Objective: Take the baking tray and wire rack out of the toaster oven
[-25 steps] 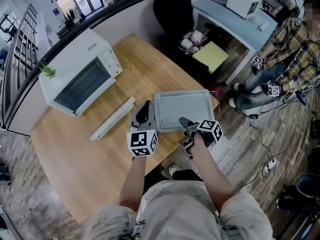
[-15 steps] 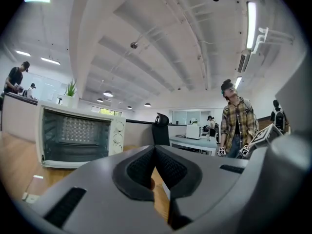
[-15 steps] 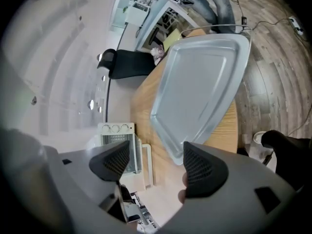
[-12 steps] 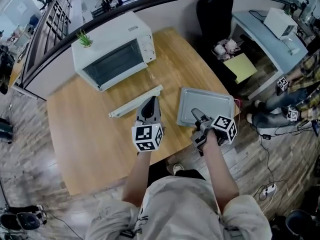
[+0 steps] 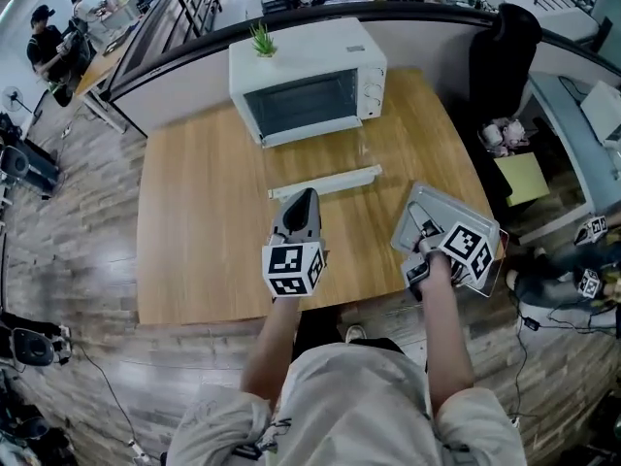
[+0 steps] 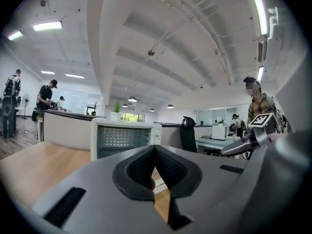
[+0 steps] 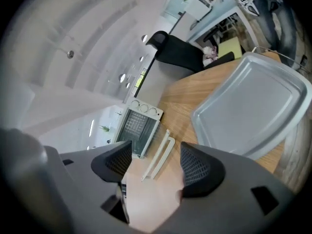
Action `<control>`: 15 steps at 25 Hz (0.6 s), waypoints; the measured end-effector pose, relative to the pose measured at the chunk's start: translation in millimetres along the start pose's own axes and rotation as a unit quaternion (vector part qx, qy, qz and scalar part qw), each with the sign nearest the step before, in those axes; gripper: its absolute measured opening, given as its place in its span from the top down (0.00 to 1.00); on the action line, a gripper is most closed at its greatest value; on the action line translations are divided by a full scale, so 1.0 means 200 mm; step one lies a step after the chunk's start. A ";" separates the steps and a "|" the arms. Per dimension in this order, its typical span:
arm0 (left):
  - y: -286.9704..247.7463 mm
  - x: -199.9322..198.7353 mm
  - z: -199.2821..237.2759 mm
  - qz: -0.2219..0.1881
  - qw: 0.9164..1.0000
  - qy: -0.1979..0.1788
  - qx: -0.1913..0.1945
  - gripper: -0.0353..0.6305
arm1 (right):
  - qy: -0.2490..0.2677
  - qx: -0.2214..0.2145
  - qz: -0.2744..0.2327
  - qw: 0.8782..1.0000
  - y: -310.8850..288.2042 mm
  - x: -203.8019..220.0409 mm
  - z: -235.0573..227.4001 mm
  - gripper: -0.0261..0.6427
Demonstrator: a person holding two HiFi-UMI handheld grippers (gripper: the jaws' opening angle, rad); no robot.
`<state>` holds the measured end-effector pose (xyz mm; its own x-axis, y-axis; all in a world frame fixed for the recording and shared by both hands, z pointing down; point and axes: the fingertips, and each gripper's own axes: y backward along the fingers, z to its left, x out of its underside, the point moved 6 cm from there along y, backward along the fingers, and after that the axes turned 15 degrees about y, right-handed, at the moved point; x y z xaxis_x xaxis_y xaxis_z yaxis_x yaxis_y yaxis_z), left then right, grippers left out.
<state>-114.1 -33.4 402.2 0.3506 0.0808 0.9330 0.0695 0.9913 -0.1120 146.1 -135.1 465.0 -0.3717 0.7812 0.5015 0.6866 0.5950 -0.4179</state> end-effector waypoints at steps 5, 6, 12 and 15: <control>0.16 -0.02 0.12 -0.006 0.999 0.013 -0.029 0.92 | 0.109 -0.030 0.003 0.994 -0.07 0.01 0.17 0.48; 0.19 -0.02 0.15 -0.008 0.999 0.013 -0.039 0.93 | 0.129 -0.035 0.001 0.991 -0.09 0.01 0.20 0.48; 0.38 -0.01 0.29 -0.029 0.994 0.033 -0.101 0.93 | 0.254 -0.092 -0.014 0.963 -0.18 -0.01 0.46 0.49; 0.45 -0.06 0.33 -0.045 0.992 0.031 -0.115 0.93 | 0.305 -0.120 -0.046 0.944 -0.18 -0.02 0.56 0.49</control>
<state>-173.0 62.3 403.9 0.3891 -0.0205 0.9210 0.3123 0.9435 -0.1109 52.2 -139.1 392.7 -0.0575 0.4309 0.9006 0.8175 0.5381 -0.2052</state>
